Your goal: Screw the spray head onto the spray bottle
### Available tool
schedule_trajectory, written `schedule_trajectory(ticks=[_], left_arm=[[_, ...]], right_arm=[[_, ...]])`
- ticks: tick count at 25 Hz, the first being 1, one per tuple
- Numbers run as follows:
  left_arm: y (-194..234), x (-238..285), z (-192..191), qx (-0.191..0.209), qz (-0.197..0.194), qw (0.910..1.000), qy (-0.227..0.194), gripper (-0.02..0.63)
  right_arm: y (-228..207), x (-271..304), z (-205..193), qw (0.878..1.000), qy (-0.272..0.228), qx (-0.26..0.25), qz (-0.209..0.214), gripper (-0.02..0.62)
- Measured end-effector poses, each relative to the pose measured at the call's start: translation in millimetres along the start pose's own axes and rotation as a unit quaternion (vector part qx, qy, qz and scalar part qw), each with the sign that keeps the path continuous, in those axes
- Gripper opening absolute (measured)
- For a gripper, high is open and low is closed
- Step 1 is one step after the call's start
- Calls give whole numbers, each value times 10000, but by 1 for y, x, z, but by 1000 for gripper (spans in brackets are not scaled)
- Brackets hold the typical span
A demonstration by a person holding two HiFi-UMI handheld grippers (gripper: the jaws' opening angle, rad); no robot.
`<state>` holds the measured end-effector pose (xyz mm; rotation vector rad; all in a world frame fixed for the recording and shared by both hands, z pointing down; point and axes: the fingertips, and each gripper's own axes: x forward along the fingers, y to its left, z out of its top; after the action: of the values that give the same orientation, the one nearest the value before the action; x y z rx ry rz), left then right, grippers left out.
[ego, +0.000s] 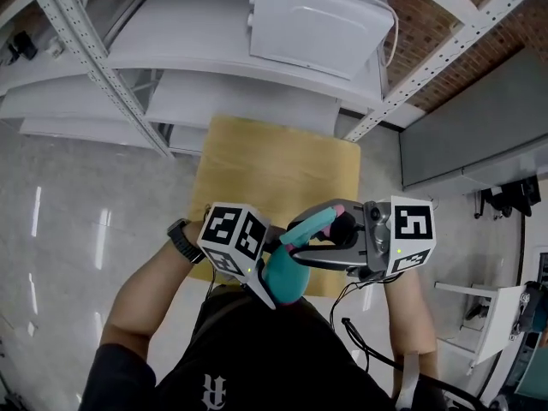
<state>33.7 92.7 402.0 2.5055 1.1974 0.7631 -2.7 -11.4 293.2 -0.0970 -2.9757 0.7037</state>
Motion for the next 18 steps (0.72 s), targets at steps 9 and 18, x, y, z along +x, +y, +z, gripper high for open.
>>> schedule_trajectory(ticks=[9, 18], left_arm=[[18, -29, -8, 610, 1454, 9874, 112, 417], [56, -57, -49, -146, 2969, 9545, -245, 417]], right_arm=[[0, -2, 27, 9901, -199, -1167, -758, 206], [1, -108, -13, 9194, -2648, 299, -2893, 206]])
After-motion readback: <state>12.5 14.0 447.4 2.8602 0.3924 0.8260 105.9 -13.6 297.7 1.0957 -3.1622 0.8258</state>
